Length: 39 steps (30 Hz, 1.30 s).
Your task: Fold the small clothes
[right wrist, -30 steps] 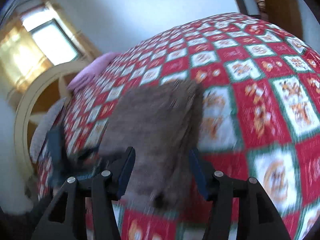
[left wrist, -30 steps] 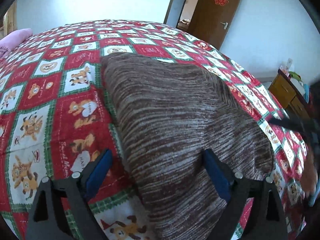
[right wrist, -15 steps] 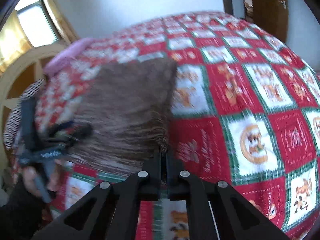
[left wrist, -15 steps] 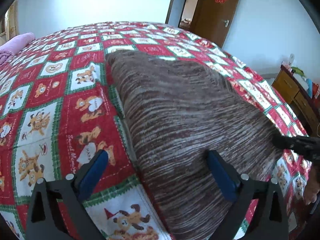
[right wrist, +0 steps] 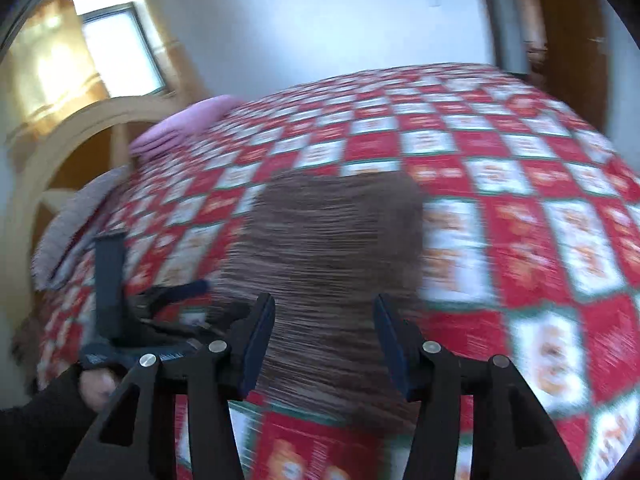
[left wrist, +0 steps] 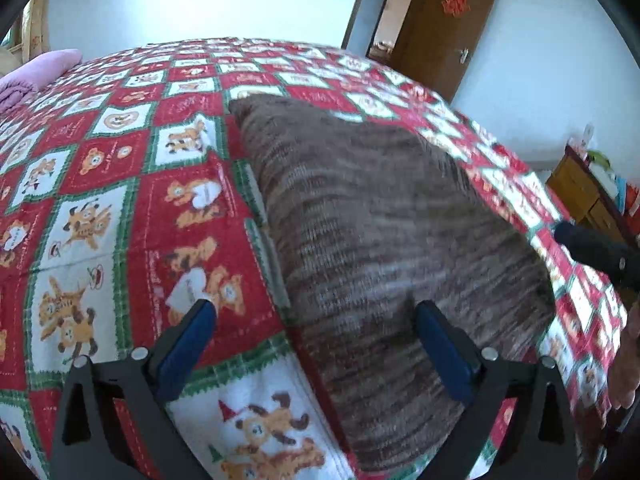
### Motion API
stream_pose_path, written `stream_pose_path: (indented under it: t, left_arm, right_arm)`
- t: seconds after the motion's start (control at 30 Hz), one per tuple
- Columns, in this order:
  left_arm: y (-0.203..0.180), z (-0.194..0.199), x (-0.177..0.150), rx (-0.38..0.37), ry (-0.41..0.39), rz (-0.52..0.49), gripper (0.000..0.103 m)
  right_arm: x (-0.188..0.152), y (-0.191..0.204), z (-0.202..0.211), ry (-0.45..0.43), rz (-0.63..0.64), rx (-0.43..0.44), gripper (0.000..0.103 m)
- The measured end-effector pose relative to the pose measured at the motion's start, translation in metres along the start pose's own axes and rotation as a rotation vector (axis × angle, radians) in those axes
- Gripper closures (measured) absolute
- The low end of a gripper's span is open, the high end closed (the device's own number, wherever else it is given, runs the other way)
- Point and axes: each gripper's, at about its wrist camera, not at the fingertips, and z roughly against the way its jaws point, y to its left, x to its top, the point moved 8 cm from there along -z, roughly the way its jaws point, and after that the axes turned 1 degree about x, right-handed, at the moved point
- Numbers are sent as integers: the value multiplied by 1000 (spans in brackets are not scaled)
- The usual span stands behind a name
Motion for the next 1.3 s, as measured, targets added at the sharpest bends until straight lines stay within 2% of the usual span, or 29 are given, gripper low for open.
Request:
stream_pose_path:
  t: [0.03,0.07,0.13,0.17,0.2,0.33,0.43,0.5,0.57,0.63,0.67,0.73,0.8,0.83,0.9,0.97,1.0,1.07,1.1,1.17,1.3]
  left_arm:
    - [-1,-1,-4,14,16,-16,2]
    - [-3,-1,-7,20,24,-28,1]
    - [-3,0,-11,33,37,-45,0]
    - [-3,0,-13,33,40,-49,0]
    - [-3,0,-14,34,40,-53,0]
    - [-1,8,-9,16,16,-34,0]
    - [2,21,5,-16,-55,13,0]
    - [1,22,14,-20,-66,22,0]
    - [0,16,24,8,-60,14,0]
    - [4,4,34,78,-50,-1,0]
    - [8,-3,36,117,-36,-7,0]
    - [14,-20,36,161,5,-17,0]
    - [20,-30,31,97,40,34,0]
    - [24,-32,29,64,52,58,0]
    - [25,-29,27,46,45,57,0]
    - [23,-22,23,44,27,55,0]
    - [21,-19,20,39,28,59,0]
    - [12,-12,11,-34,38,80,0]
    - [8,-11,9,-39,35,69,0]
    - [-2,-10,5,6,29,4,0]
    - [-10,-16,5,44,39,-51,0]
  right_arm:
    - [-2,3,-12,22,6,26,51]
    - [-5,-1,-24,48,3,15,51]
    - [-18,-29,-50,99,-56,-86,53]
    - [-24,-36,-58,118,-78,-75,55]
    - [-24,-37,-55,82,-71,-46,56]
    - [-24,-33,-39,78,-69,4,55]
    - [-6,-37,-21,-3,-62,15,54]
    - [11,-37,-20,-26,-69,42,54]
    - [31,-32,-32,-14,-61,54,54]
    - [49,-24,-52,24,-37,59,54]
    - [54,-23,-66,61,-26,44,54]
    - [58,-30,-94,118,22,-79,54]
    - [45,-44,-121,222,15,-143,54]
    - [44,-46,-125,208,17,-145,54]
    - [44,-46,-120,187,29,-119,54]
    - [47,-47,-107,149,-7,-57,54]
    - [50,-50,-98,112,-34,-18,54]
    - [56,-63,-81,24,-84,4,54]
    - [58,-72,-74,-13,-115,15,53]
    - [60,-91,-67,-41,-196,30,45]
    - [52,-127,-76,-3,-334,50,45]
